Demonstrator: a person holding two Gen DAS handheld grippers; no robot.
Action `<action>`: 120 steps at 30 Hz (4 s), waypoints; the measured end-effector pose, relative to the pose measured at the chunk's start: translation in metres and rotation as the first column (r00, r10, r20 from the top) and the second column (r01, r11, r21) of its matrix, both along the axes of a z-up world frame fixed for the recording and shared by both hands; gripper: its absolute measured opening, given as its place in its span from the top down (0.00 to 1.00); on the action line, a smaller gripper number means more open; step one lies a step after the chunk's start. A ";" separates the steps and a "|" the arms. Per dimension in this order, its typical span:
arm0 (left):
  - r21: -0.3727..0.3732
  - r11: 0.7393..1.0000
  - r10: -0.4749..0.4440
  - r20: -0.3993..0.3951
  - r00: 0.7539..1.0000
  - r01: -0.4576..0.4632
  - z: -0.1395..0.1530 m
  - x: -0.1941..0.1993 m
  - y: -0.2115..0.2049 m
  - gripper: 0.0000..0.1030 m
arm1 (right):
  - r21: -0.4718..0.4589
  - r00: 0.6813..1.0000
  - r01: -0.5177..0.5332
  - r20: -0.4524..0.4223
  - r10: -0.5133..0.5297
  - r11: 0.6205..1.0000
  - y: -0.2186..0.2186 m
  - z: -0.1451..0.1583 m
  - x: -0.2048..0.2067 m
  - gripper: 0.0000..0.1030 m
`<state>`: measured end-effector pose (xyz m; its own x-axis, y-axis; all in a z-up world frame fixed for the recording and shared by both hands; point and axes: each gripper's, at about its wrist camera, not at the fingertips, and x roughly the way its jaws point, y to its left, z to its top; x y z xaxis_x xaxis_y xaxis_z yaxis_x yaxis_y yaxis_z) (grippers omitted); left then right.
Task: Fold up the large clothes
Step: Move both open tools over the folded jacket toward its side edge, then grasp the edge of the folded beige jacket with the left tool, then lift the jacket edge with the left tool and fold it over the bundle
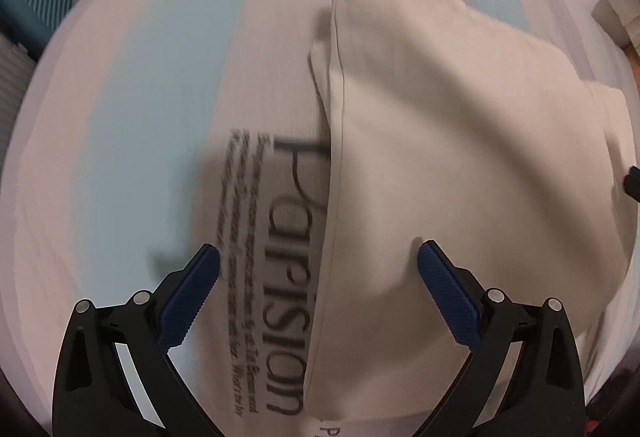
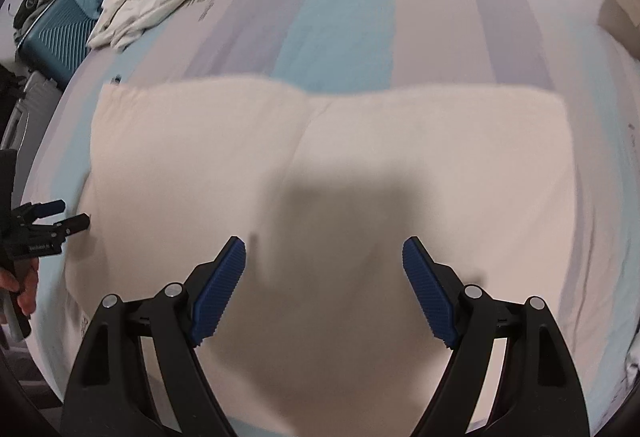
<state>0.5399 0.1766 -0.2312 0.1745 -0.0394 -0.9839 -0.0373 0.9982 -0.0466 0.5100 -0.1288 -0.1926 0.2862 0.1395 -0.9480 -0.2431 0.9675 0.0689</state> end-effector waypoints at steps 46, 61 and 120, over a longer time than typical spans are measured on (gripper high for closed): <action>-0.380 0.902 -0.197 0.060 0.979 0.205 -0.040 0.035 -0.010 0.41 | -0.010 0.997 0.061 -0.053 -0.062 0.998 -0.006 -0.072 -0.014 0.23; -0.369 0.927 -0.053 0.044 0.998 0.065 -0.014 0.030 -0.015 0.84 | 0.017 0.997 0.075 -0.031 -0.075 0.997 -0.009 -0.070 -0.027 0.23; 0.162 0.985 0.032 0.141 0.989 -0.055 0.110 -0.003 -0.467 0.84 | -0.003 0.957 0.205 0.211 -0.200 0.979 -0.316 0.035 -0.076 0.08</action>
